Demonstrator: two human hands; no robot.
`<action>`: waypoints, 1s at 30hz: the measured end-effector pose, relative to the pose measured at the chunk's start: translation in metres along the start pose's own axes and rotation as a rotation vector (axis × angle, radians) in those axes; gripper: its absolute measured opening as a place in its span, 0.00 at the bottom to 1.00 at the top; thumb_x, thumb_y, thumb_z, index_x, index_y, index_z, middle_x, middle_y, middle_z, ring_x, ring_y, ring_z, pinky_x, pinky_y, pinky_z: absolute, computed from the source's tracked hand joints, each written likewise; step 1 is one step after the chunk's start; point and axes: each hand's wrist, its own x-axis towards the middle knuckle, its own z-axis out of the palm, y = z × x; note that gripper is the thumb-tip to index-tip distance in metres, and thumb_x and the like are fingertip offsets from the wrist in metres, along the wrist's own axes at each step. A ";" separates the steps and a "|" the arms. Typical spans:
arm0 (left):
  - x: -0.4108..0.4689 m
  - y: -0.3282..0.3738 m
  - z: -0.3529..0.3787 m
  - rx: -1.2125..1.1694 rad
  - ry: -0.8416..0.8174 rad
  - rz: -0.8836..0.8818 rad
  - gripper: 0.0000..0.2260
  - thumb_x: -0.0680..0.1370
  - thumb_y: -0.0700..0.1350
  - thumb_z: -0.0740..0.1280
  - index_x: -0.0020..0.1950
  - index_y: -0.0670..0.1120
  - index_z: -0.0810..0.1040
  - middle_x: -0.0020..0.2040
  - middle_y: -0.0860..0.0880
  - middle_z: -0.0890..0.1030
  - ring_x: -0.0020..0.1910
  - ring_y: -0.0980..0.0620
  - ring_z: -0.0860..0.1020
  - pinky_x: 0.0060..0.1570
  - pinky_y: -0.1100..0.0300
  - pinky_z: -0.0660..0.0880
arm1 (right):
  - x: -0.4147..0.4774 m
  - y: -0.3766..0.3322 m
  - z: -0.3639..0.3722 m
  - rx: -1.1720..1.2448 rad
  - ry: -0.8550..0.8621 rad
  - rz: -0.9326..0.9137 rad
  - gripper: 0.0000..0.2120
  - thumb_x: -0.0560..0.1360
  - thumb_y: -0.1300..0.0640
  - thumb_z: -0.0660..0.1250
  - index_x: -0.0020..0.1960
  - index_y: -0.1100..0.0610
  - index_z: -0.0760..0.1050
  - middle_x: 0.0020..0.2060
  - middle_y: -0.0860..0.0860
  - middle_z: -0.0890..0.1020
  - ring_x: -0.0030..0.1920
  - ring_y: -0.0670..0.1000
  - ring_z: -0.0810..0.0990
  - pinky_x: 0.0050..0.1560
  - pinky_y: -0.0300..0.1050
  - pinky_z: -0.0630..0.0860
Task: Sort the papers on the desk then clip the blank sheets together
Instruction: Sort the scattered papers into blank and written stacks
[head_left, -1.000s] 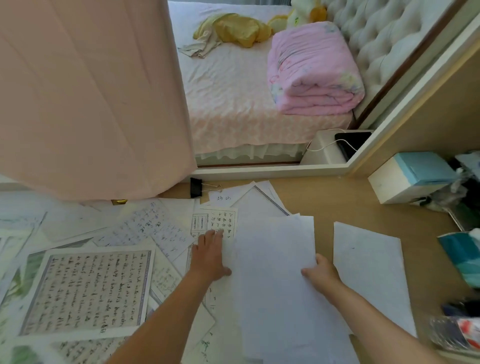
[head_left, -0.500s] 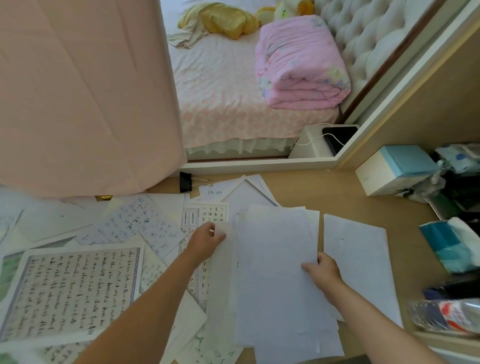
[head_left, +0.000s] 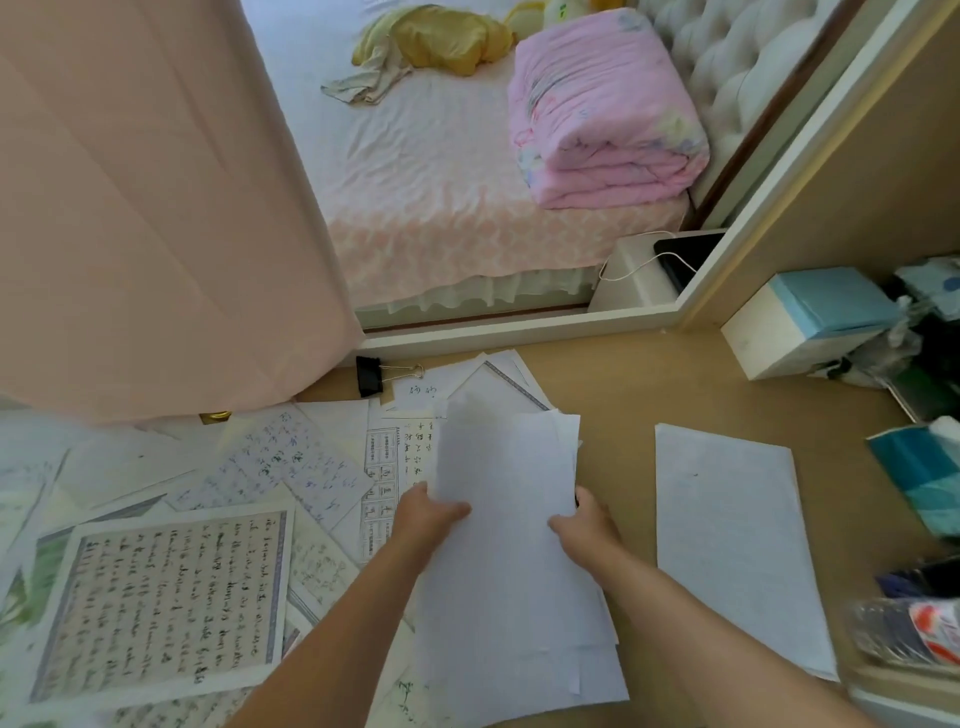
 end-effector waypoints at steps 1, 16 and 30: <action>0.001 0.000 -0.002 0.000 0.056 -0.001 0.18 0.68 0.40 0.76 0.56 0.42 0.78 0.48 0.43 0.84 0.44 0.43 0.83 0.47 0.46 0.82 | 0.002 0.001 -0.001 -0.069 0.015 -0.007 0.16 0.73 0.55 0.64 0.60 0.51 0.72 0.58 0.53 0.76 0.54 0.54 0.77 0.54 0.49 0.78; -0.021 0.004 -0.059 -0.108 -0.062 0.089 0.14 0.75 0.33 0.69 0.59 0.43 0.79 0.53 0.43 0.84 0.51 0.42 0.83 0.50 0.49 0.80 | -0.006 -0.026 0.009 0.022 0.077 -0.193 0.43 0.70 0.49 0.72 0.78 0.50 0.53 0.71 0.47 0.64 0.71 0.52 0.64 0.71 0.51 0.64; -0.108 0.059 -0.106 -0.369 0.137 0.527 0.17 0.72 0.41 0.76 0.56 0.53 0.77 0.50 0.55 0.83 0.47 0.57 0.83 0.43 0.59 0.80 | -0.095 -0.103 0.001 0.470 0.074 -0.518 0.06 0.73 0.66 0.71 0.44 0.56 0.81 0.39 0.52 0.85 0.39 0.50 0.83 0.41 0.49 0.81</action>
